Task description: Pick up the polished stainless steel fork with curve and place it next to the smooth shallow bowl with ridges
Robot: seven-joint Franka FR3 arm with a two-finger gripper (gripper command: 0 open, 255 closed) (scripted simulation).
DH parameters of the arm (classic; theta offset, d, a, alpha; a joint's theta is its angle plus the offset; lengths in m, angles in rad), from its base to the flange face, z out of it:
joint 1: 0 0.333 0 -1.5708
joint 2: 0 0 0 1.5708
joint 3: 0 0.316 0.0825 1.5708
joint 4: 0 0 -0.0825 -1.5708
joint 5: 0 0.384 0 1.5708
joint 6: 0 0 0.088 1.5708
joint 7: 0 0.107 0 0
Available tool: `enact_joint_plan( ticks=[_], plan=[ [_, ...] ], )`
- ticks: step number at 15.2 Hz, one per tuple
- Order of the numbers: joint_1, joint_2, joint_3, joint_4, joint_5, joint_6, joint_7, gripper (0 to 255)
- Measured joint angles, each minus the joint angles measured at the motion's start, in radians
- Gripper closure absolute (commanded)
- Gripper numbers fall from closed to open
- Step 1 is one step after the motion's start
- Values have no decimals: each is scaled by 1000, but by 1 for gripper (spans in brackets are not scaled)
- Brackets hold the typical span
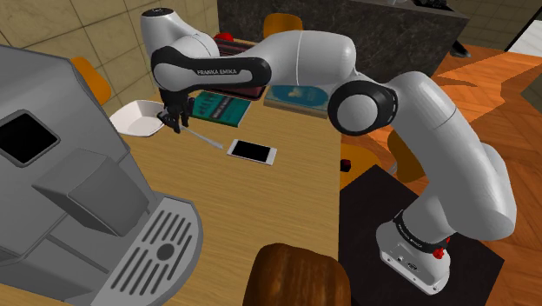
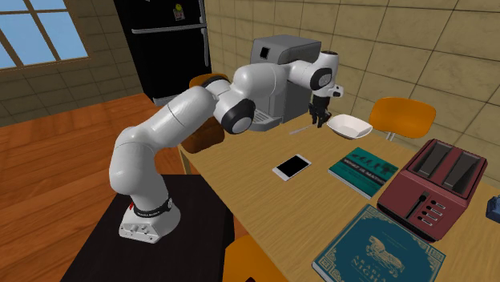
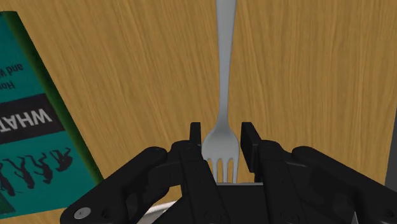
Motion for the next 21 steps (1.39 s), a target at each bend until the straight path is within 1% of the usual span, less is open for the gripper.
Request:
enact_joint_plan(
  ticks=[2,3,4,5,10,18,21],
  plan=[
    [-4,6,-1,-15,-2,20,1,255],
    [-8,-1,-1,-42,-3,39,5,255],
    [-9,7,-2,-40,-4,46,4,255],
    [-15,0,-1,-69,-4,66,8,255],
    [-20,16,-5,-112,-10,122,16,255],
    [-22,54,-13,-148,-20,195,24,255],
    [-23,57,-13,-149,-21,199,24,255]
  ],
)
